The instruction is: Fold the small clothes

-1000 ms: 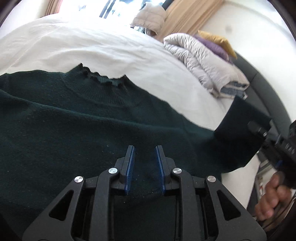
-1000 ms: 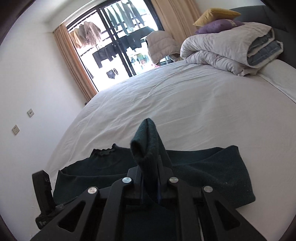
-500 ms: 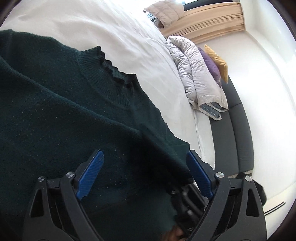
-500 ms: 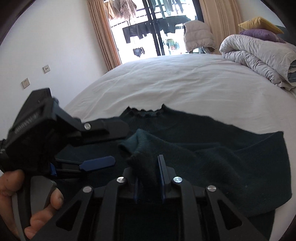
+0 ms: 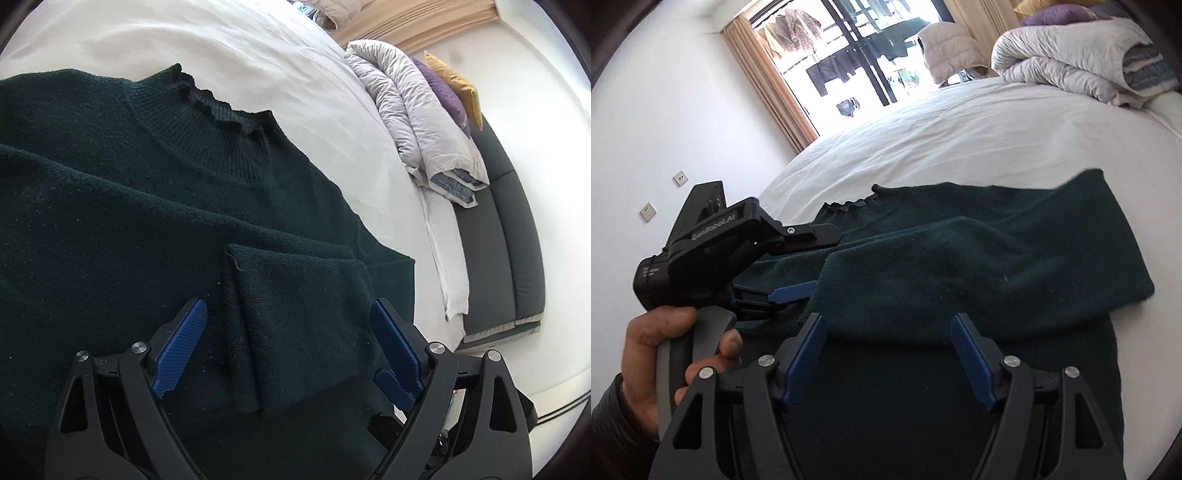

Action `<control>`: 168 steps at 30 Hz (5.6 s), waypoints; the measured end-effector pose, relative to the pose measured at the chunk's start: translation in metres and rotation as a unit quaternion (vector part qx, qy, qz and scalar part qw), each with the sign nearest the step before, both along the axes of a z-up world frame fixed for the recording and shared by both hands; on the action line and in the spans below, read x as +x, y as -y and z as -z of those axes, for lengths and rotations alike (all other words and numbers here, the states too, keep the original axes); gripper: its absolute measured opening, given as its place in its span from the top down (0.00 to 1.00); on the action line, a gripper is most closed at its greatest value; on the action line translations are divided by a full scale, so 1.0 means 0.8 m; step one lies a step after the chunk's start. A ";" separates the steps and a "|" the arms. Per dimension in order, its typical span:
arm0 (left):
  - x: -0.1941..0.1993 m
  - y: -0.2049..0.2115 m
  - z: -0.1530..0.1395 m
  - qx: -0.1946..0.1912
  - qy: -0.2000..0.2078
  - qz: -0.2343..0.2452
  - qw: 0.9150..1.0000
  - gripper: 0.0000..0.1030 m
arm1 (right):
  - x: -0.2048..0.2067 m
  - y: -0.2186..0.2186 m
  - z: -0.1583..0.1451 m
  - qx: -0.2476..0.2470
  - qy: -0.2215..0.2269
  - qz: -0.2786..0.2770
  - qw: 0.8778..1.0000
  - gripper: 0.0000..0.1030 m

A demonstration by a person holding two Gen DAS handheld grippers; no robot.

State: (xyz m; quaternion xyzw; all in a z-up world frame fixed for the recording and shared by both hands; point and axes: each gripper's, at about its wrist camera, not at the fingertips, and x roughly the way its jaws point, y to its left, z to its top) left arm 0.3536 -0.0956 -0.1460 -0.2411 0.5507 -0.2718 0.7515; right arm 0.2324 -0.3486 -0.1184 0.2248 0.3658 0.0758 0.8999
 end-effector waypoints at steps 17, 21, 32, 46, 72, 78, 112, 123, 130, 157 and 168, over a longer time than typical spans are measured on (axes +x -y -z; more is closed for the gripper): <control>-0.019 0.018 -0.006 0.037 0.006 -0.018 0.999 0.92 | -0.040 0.119 0.071 0.359 0.003 0.121 0.926 0.29; -0.020 -0.003 -0.055 0.012 0.052 -0.036 0.998 0.92 | -0.036 0.140 0.088 0.432 0.023 0.152 0.889 0.28; -0.028 -0.099 -0.075 -0.008 0.066 -0.086 0.994 0.92 | -0.010 0.147 0.102 0.507 0.028 0.191 0.840 0.26; -0.029 -0.165 -0.054 -0.021 0.065 -0.125 0.990 0.92 | 0.004 0.162 0.106 0.525 0.023 0.227 0.820 0.23; -0.024 -0.217 0.045 0.003 0.041 -0.165 0.985 0.92 | 0.022 0.151 0.105 0.447 0.041 0.238 0.861 0.42; -0.032 -0.204 0.037 0.040 0.064 -0.147 0.986 0.92 | 0.001 0.145 0.081 0.421 -0.009 0.231 0.877 0.35; -0.028 -0.191 0.067 0.062 0.096 -0.132 0.985 0.88 | 0.115 0.162 0.086 0.352 -0.015 0.172 0.920 0.40; -0.028 -0.199 0.073 0.042 0.104 -0.131 0.985 0.88 | 0.097 0.172 0.023 0.318 0.041 0.142 0.937 0.31; -0.043 -0.208 0.057 0.054 0.109 -0.150 0.981 0.86 | 0.127 0.115 0.065 0.274 -0.026 0.098 0.957 0.44; -0.046 -0.140 0.053 0.188 0.174 -0.095 0.962 0.86 | 0.060 0.113 0.062 0.218 -0.020 0.061 0.974 0.45; -0.127 -0.175 -0.009 0.191 0.209 -0.092 0.955 0.86 | -0.127 0.166 -0.013 0.142 0.032 0.102 0.984 0.20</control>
